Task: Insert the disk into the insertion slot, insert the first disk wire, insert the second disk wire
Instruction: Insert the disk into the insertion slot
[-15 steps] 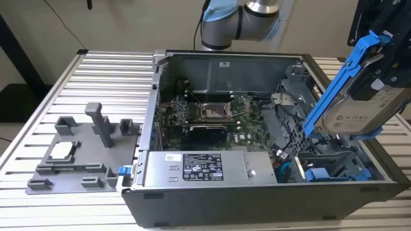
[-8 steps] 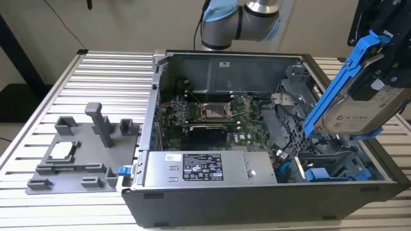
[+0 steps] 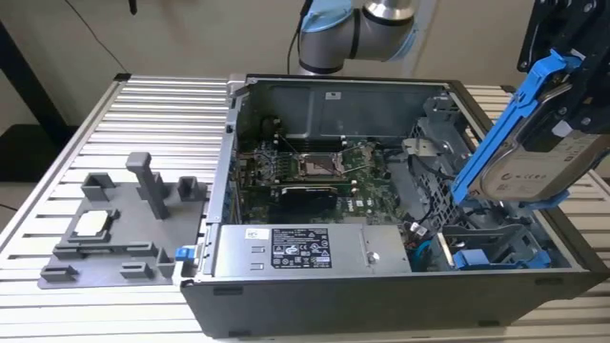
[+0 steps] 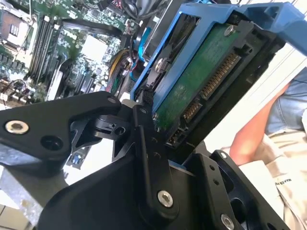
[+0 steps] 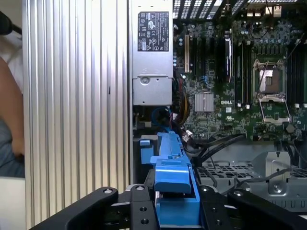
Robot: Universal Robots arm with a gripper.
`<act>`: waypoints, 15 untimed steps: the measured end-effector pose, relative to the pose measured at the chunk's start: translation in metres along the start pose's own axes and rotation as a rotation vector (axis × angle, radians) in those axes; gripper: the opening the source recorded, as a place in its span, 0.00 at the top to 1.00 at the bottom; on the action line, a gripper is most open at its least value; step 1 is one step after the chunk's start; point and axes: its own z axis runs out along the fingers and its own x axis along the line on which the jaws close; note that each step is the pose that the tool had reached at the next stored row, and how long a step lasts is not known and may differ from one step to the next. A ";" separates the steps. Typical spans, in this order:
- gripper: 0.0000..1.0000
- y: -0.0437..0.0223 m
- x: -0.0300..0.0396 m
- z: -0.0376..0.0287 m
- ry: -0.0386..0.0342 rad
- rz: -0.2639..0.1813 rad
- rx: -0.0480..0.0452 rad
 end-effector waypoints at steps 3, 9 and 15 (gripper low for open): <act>0.67 -0.0029 0.0014 0.0014 -0.0001 0.000 0.0000; 0.67 -0.0072 0.0040 0.0047 0.0002 -0.001 0.0000; 0.67 -0.0104 0.0080 0.0090 0.0000 -0.001 0.0000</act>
